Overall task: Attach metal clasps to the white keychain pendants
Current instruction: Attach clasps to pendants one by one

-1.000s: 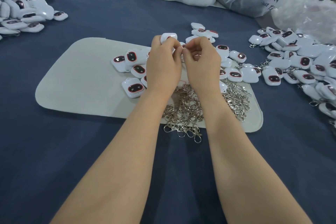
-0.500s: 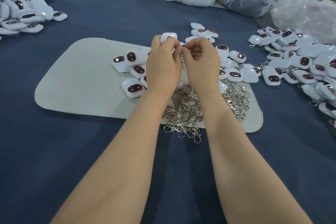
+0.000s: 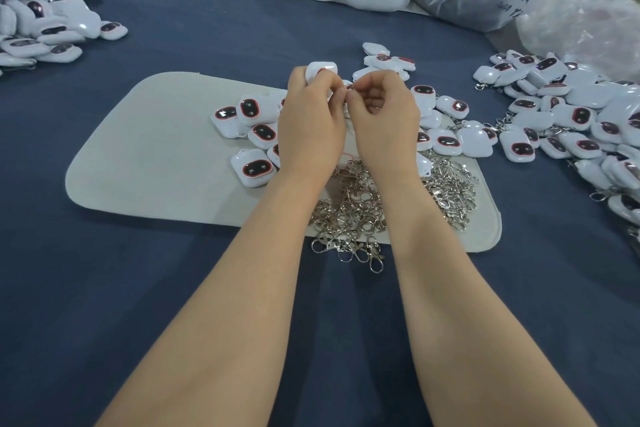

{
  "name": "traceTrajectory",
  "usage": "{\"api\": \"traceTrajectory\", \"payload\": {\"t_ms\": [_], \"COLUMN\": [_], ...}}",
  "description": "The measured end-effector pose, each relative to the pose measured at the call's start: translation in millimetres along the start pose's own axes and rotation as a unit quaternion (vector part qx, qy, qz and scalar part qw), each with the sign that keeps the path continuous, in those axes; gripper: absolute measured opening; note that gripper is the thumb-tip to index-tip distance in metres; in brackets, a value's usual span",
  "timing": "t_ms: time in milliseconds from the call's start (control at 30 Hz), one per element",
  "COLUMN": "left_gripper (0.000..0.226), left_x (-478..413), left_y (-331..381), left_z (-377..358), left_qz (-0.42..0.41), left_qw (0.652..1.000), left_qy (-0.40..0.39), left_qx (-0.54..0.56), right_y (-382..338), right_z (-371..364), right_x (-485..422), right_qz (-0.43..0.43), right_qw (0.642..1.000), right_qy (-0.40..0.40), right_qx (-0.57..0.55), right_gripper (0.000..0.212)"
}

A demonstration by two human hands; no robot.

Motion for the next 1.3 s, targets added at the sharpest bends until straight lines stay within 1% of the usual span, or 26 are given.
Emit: {"api": "traceTrajectory", "payload": {"t_ms": [167,300,433,767,933,1100,1300], "left_gripper": [0.015,0.015,0.016,0.015,0.016,0.015,0.014], "left_x": [-0.2,-0.3,-0.2,0.0,-0.3,-0.4,-1.1], "left_y": [-1.2,-0.7,-0.5,-1.2,-1.5,-3.6,-7.2], "left_z": [0.2,-0.2,-0.2,0.5,0.0,1.0,0.1], "left_qz": [0.001,-0.002,-0.003,-0.001,0.004,0.006,0.018], "left_qw": [1.0,1.0,1.0,1.0,1.0,1.0,1.0], "left_qy": [0.003,0.004,0.003,0.005,0.004,0.012,0.012], "left_qx": [-0.005,-0.007,-0.011,-0.017,-0.021,-0.009,0.002], "right_y": [0.3,0.9,1.3,1.3,2.5,1.9,2.5], "right_z": [-1.0,-0.9,-1.0,-1.6,-3.3,-3.8,-4.1], "right_x": [-0.3,0.2,-0.6,-1.3,-1.3,0.3,2.2], "right_qz": [0.002,0.0,0.004,0.007,0.001,0.021,0.028], "right_qw": [1.0,1.0,1.0,1.0,0.999,0.998,0.999], "right_qy": [-0.005,-0.002,-0.005,-0.005,-0.034,-0.052,-0.036], "right_qx": [0.01,0.005,0.009,0.008,0.001,0.005,0.004], "right_gripper": [0.007,0.012,0.008,0.007,0.013,0.015,0.013]}}
Point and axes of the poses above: each hand's wrist, its own x-axis away from the middle knuckle, its own z-axis out of the back of the hand, y = z × x, the point moved 5 cm from there along -x, towards the middle knuckle, and after that the axes turned 12 degrees about -z, right-handed, at the moved point
